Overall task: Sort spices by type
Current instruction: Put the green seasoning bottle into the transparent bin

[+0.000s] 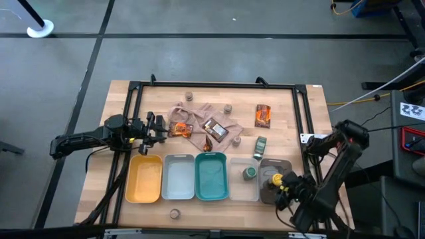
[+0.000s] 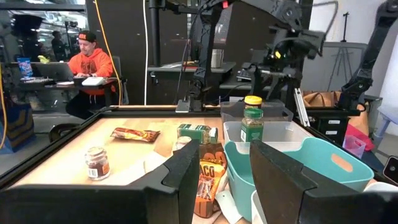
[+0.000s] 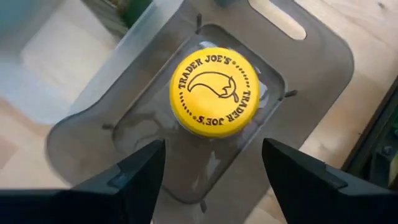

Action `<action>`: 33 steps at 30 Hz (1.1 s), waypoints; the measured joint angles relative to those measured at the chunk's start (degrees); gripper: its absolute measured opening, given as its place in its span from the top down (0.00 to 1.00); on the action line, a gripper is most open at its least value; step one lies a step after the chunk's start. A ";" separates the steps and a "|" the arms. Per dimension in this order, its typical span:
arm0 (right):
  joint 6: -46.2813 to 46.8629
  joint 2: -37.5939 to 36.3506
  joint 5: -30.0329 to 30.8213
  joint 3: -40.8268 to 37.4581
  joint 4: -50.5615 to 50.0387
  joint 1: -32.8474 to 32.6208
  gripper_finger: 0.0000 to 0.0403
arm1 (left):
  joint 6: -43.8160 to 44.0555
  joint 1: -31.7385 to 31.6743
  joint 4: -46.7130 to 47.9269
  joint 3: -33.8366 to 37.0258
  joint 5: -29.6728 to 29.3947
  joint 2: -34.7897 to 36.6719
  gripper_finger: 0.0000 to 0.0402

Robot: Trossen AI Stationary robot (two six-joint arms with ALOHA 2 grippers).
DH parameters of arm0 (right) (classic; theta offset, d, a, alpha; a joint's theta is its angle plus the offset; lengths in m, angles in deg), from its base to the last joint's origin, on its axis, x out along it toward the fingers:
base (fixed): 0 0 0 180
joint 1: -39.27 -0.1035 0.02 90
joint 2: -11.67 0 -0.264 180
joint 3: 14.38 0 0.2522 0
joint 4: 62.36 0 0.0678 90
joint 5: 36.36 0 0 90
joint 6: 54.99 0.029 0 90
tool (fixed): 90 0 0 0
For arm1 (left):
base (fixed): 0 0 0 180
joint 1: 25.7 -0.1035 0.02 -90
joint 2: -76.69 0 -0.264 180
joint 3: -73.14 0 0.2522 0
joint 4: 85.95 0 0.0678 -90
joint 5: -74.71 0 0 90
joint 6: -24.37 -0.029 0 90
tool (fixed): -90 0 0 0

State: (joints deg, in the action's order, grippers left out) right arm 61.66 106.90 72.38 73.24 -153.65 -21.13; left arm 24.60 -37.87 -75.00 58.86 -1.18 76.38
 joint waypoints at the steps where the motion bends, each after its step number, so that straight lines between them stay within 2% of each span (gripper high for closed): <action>1: -0.99 -1.04 0.07 0.00 -0.01 0.00 0.33 | 0.00 0.01 0.00 0.00 0.00 -0.01 0.67; 5: -8.57 -5.53 1.64 0.00 -0.61 0.05 0.33 | 0.00 0.01 0.02 0.00 0.00 0.00 0.67; 9: -18.86 -9.46 6.41 0.00 -0.95 0.55 0.33 | 0.00 0.01 0.04 -0.01 0.00 0.00 0.67; 15: -36.74 -12.76 7.21 0.00 -1.06 6.24 0.33 | 0.00 0.00 0.04 -0.02 0.00 -0.01 0.67; 18: -50.76 -12.81 6.70 0.00 -1.33 10.89 0.33 | 0.00 0.02 0.05 -0.01 0.00 0.00 0.67; 23: -79.68 -12.91 4.02 0.00 -1.80 20.37 0.33 | 0.00 0.00 0.07 -0.02 0.00 0.01 0.67; 29: -113.73 -12.91 -1.63 0.00 -1.78 31.89 0.33 | 0.00 0.00 0.07 -0.02 0.00 0.00 0.67; 33: -127.13 -12.91 -7.52 0.00 -1.67 39.08 0.33 | 0.00 0.00 0.07 -0.02 0.00 -0.01 0.67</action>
State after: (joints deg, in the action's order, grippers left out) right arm -65.47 93.99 64.86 73.24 -155.32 17.95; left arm 24.60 -37.86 -74.93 58.84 -1.18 76.37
